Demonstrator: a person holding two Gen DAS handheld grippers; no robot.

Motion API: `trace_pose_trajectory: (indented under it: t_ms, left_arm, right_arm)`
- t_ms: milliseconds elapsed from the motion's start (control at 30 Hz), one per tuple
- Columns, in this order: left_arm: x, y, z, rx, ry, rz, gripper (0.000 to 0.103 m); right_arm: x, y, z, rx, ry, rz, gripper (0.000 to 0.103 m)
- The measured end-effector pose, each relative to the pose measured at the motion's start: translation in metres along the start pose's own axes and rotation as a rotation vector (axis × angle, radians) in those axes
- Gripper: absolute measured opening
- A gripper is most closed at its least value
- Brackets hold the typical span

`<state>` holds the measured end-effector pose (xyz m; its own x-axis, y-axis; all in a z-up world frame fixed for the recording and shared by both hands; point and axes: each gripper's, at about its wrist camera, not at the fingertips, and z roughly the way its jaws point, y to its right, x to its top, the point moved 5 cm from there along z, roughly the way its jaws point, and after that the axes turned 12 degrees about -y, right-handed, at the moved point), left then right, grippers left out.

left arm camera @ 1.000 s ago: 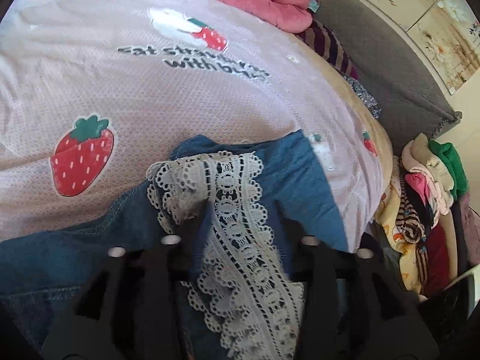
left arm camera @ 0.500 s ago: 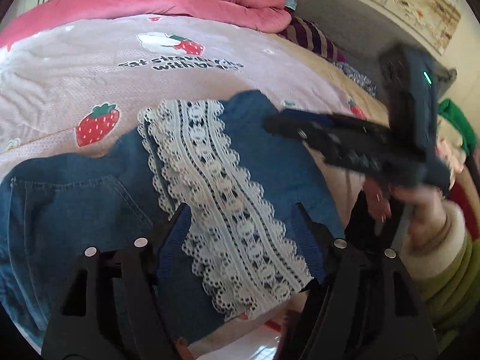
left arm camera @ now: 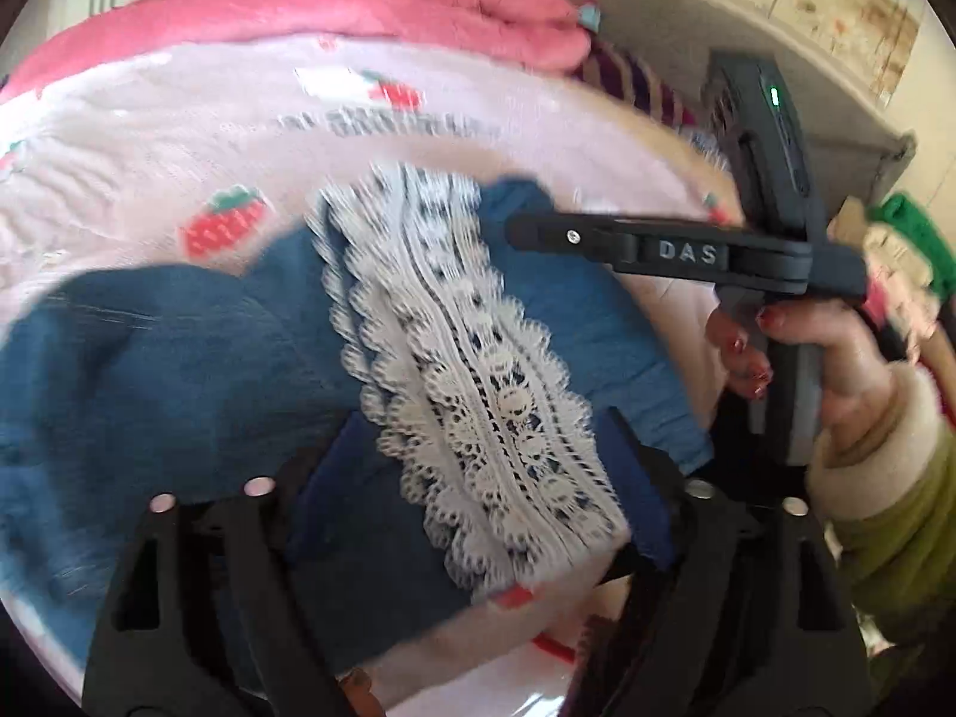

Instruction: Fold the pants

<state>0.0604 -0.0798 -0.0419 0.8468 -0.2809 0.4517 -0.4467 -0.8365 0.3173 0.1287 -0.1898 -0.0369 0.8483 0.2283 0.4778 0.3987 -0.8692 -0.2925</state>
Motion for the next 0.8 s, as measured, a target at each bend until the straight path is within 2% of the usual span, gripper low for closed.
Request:
trace_pose_trajectory:
  t_ms: [67,200,300,400,500,567,733,800]
  left_arm:
    - [-0.004,-0.009,-0.027,0.025,0.048,-0.025,0.08]
    - [-0.021,-0.04,-0.077,0.139,0.132,-0.101,0.091]
    - [-0.038,-0.068,-0.097,0.196,0.143,-0.176,0.093]
    - [-0.055,-0.092,-0.104,0.21,0.139,-0.265,0.093]
    - [-0.074,-0.114,-0.101,0.166,0.133,-0.37,0.093]
    - [-0.084,-0.126,-0.096,0.104,0.133,-0.432,0.093]
    - [-0.096,-0.137,-0.082,-0.042,0.136,-0.514,0.093]
    - [-0.095,-0.138,-0.078,-0.068,0.141,-0.523,0.093]
  right_arm:
    - [0.009,-0.021,-0.01,0.034,0.03,-0.038,0.055]
    - [0.027,-0.07,-0.011,0.079,0.03,-0.144,0.071]
    - [0.041,-0.103,0.0,0.08,0.009,-0.225,0.075]
    - [0.055,-0.134,0.019,0.101,-0.033,-0.288,0.081]
    - [0.067,-0.165,0.045,0.123,-0.099,-0.36,0.083]
    - [0.072,-0.182,0.065,0.139,-0.146,-0.39,0.083]
    - [0.076,-0.214,0.108,0.156,-0.262,-0.455,0.084]
    - [0.076,-0.221,0.121,0.148,-0.3,-0.487,0.084]
